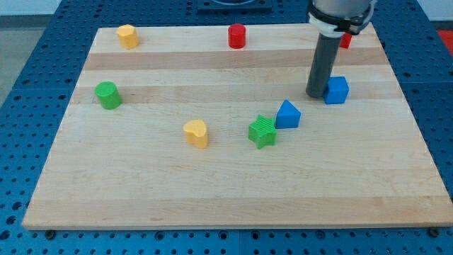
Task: Move the cube to the center right of the board
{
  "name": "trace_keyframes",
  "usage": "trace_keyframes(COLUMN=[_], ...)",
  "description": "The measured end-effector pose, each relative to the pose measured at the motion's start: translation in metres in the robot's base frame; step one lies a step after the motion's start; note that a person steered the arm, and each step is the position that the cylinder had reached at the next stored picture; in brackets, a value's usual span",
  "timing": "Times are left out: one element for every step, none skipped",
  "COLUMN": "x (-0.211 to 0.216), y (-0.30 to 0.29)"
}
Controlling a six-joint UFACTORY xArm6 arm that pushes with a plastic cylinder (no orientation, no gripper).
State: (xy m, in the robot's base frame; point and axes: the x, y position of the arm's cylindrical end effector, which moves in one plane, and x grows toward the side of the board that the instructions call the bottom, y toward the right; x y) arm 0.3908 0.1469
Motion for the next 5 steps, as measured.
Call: trace_keyframes(x=[0.0, 0.0, 0.0, 0.0, 0.0], y=[0.014, 0.021, 0.021, 0.027, 0.03])
